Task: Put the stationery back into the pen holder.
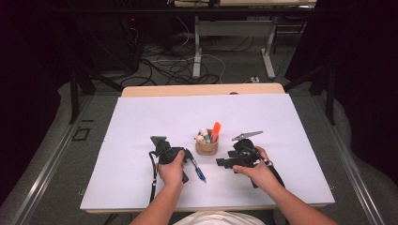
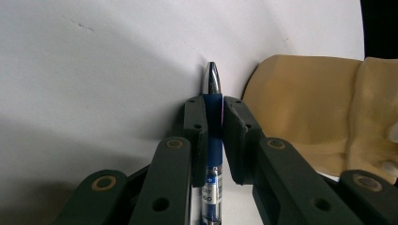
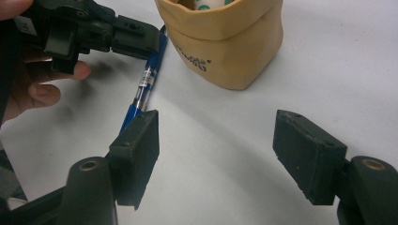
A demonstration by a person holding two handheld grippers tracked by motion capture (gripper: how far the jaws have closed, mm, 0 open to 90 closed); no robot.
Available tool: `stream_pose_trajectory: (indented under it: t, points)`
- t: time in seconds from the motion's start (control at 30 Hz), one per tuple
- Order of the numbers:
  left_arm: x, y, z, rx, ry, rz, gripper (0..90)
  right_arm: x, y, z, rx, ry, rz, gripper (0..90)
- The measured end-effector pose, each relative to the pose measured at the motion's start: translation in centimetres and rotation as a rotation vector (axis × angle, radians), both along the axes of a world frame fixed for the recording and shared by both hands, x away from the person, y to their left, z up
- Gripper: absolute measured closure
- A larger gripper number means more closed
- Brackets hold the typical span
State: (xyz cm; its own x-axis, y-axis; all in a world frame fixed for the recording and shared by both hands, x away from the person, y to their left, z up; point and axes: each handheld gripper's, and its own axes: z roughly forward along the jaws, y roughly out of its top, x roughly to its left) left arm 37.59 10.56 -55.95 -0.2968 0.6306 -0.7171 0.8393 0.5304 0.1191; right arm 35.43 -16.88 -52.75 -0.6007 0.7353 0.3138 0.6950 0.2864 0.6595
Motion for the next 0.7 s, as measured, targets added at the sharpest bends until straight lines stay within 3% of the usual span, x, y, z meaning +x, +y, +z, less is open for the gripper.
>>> stream_pose_trajectory:
  t: [0.4,0.7]
  points:
    - [-0.37,0.38,-0.19,-0.023,-0.041,0.001,80.7,-0.05,0.00,0.09,-0.009,0.007,-0.004,32.1]
    - [-0.86,0.79,0.00,-0.038,-0.085,-0.047,80.9,0.00,-0.04,0.03,-0.012,-0.003,0.002,32.2]
